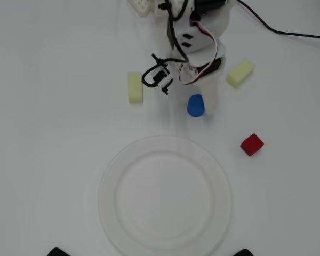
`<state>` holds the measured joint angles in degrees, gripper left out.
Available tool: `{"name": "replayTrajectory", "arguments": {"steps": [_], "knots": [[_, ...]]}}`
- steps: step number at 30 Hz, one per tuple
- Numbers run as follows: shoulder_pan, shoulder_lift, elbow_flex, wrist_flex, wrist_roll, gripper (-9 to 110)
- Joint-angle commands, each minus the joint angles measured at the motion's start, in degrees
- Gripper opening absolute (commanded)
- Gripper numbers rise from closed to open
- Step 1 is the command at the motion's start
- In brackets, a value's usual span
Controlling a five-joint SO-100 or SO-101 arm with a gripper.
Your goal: Grasp a blue block and put it in the dish.
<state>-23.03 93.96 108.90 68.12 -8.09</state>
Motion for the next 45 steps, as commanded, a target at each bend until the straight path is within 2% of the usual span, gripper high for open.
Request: {"name": "replayTrajectory", "arguments": {"steps": [1, 7, 11, 14, 17, 21, 29, 35, 40, 45], "knots": [[-0.53, -1.67, -2.37, -1.67, 0.26, 35], [-0.79, -5.8, -2.37, -5.19, -0.09, 33], [-1.05, -7.21, -3.69, -5.98, 0.09, 27], [-1.14, -8.17, -5.01, -5.98, 0.35, 21], [-1.32, -8.61, -5.89, -5.98, 1.49, 8], [-1.14, -7.12, -6.33, -5.98, 1.93, 0], [3.34, 10.28, -3.78, -8.17, -2.81, 0], [9.4, 19.78, -0.09, -19.69, -9.49, 0], [12.74, 16.52, 0.79, -30.85, -12.66, 0], [13.36, 6.68, -4.13, -34.8, -12.83, 0]]}}
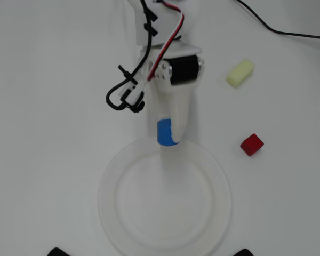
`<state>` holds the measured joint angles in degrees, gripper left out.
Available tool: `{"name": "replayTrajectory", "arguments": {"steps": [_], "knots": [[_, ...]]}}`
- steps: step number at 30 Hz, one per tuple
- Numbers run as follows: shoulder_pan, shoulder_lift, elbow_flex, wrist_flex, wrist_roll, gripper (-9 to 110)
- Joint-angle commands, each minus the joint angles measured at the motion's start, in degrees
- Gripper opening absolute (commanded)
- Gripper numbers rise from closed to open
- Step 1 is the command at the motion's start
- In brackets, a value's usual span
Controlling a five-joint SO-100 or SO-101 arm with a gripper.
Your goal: Grasp a blue block and put it in the dish.
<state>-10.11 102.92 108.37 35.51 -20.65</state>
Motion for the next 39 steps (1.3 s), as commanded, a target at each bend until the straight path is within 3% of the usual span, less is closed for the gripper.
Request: {"name": "replayTrajectory", "arguments": {"steps": [1, 15, 20, 32, 39], "knots": [[0.44, -4.31, -4.48, -2.72, -0.18, 0], [0.35, -22.41, -10.37, -5.54, 1.58, 0], [0.09, -22.59, -10.37, -4.57, 0.79, 9], [0.09, -14.24, -10.46, 4.39, 2.64, 30], [0.35, 0.97, -12.92, 20.04, 5.71, 37]]}}
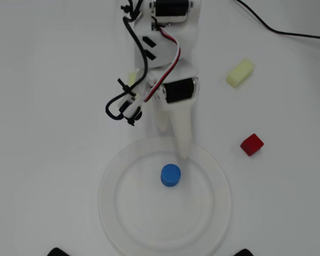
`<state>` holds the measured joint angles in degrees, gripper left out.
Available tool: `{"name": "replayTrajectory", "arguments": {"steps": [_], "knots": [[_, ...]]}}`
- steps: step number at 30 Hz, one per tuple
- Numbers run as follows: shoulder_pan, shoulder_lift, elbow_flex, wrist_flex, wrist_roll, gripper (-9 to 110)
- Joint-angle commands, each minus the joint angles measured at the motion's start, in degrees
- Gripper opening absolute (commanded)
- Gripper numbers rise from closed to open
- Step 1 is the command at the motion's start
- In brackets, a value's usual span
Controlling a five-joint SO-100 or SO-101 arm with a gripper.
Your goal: Grasp a blue block and put it in the dish.
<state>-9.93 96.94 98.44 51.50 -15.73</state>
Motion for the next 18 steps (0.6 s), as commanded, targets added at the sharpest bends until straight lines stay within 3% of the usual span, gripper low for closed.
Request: {"name": "replayTrajectory", "arguments": {"steps": [1, 18], "knots": [[0.18, 9.58, -2.72, 6.68, 1.58, 37], [4.75, 76.9, 46.85, 21.97, 6.06, 40]]}}
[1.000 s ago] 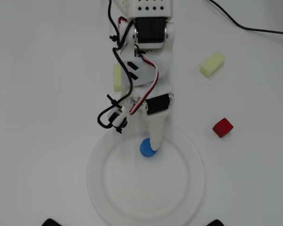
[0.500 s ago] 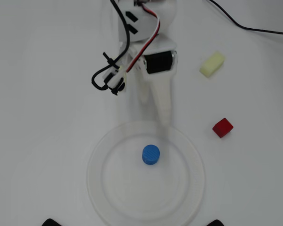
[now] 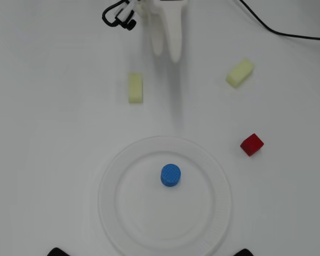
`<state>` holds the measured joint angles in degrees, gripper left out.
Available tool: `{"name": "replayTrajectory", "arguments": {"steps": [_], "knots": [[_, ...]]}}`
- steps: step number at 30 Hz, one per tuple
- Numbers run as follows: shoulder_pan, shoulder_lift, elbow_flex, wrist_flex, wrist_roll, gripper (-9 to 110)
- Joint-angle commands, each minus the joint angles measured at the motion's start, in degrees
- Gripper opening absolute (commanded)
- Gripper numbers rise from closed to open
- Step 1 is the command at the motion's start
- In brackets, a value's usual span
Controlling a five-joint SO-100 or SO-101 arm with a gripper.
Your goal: Grasp a blue block and put it in the dish.
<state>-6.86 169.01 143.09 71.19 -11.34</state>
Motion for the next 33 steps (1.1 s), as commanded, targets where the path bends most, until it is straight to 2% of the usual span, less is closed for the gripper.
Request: {"name": "replayTrajectory", "arguments": {"steps": [1, 5, 11, 14, 17, 21, 33], "knots": [[2.37, 6.68, 3.52, 3.69, 2.29, 40], [4.48, 16.0, 10.81, 7.73, 2.46, 40], [6.33, 28.3, 21.8, 11.51, 0.26, 34], [6.06, 28.39, 24.35, 11.78, 2.46, 32], [5.1, 28.39, 25.75, 11.87, 2.11, 23], [3.34, 28.48, 28.65, 11.95, 0.88, 0], [1.32, 28.48, 34.63, 11.07, 4.92, 0]]}}
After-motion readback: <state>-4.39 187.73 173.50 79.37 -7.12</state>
